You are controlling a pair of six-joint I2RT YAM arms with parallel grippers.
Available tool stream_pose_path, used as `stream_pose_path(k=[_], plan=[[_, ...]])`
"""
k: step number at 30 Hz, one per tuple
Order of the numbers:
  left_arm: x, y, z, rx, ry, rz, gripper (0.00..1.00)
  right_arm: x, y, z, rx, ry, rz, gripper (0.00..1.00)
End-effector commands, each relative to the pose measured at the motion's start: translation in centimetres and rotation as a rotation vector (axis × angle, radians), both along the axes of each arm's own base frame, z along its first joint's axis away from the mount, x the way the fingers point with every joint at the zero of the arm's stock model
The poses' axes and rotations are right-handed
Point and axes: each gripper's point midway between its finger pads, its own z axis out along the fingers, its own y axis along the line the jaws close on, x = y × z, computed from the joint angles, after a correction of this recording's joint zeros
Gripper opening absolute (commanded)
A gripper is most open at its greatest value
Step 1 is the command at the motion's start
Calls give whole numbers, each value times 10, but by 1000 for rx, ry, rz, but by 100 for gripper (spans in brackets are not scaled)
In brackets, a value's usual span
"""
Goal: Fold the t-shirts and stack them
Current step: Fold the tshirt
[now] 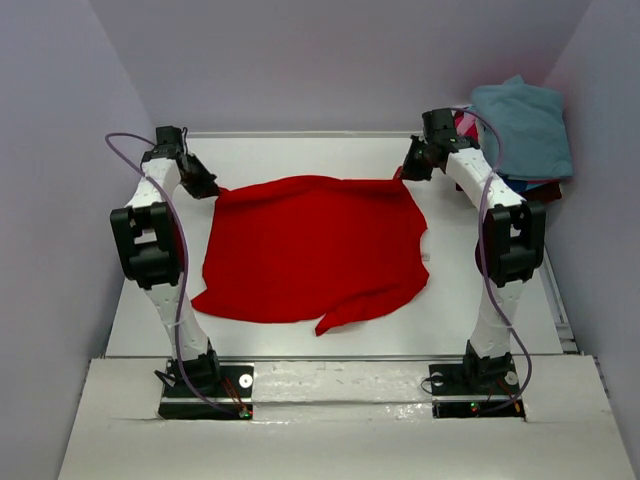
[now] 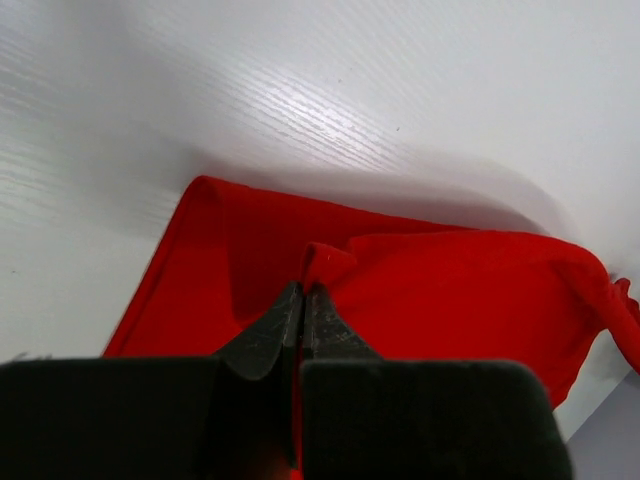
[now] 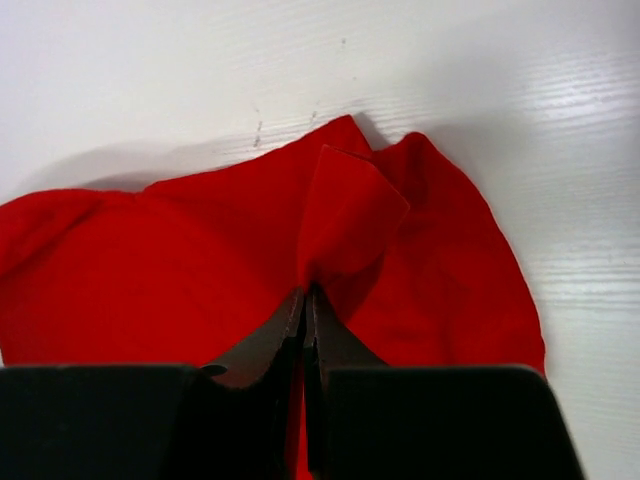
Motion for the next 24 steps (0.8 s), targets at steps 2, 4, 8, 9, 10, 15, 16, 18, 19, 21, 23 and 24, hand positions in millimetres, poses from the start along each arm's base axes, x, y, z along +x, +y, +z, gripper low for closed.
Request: stream_pose_path(k=[2,4,8,9,10,15,16,18,19,21,23,24], plan=[[-6,9,31,-11,-71,29,6,-11,-11,16,-49,7,-75,7],[-8,15,31,-8,-75,41,6,-14,-18,14,-74,16,-102,7],[-10,25,30,-2,-73,60,6,-18,-27,10,-113,36,-135,7],[-11,25,29,-1,-72,59,6,-18,-28,9,-120,38,-142,7],[-11,30,29,0,-73,69,6,-19,-29,8,-125,45,-145,7],[-14,39,28,2,-69,86,6,-24,-32,0,-139,76,-154,7],[-15,39,27,3,-66,85,6,-25,-32,-1,-138,76,-152,7],[-17,39,25,6,-63,85,6,-27,-32,-4,-142,90,-149,7],[-18,39,23,7,-59,88,6,-28,-32,-4,-142,94,-148,7],[-19,39,21,7,-54,89,6,-30,-32,-7,-143,104,-144,7],[-20,39,19,10,-49,92,6,-33,-33,-7,-145,108,-143,7],[-21,39,18,7,-46,92,6,-34,-33,-8,-147,112,-141,7]])
